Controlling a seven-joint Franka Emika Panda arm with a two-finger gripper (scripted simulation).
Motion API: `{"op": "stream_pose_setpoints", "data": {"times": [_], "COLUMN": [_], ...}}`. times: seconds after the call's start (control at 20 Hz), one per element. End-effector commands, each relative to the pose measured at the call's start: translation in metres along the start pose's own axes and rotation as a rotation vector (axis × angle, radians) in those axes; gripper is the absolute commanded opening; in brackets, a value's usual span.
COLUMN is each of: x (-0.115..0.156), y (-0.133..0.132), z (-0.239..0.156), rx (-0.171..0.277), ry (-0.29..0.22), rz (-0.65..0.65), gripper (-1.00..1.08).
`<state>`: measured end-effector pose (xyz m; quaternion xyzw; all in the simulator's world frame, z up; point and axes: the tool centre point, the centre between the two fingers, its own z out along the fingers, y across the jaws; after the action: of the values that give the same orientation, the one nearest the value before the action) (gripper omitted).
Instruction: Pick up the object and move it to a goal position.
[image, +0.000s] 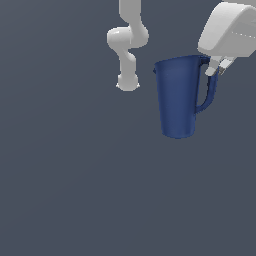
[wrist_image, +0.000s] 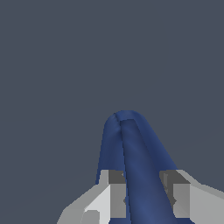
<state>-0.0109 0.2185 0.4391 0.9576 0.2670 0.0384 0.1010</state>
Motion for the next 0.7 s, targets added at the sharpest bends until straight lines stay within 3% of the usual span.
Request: {"op": "stream_pose_setpoints", "data": {"times": [0.0, 0.35, 0.65], "x": [-0.004, -0.015, -0.022], "y": [-0.019, -0.065, -0.090], "z": [-0.034, -0.105, -0.139], "rx": [-0.027, -0.087, -0.117], "ry": [0.046, 0.143, 0.189], "rz": [0.010, 0.029, 0.038], "gripper": [-1.00, -1.00, -1.00]}}
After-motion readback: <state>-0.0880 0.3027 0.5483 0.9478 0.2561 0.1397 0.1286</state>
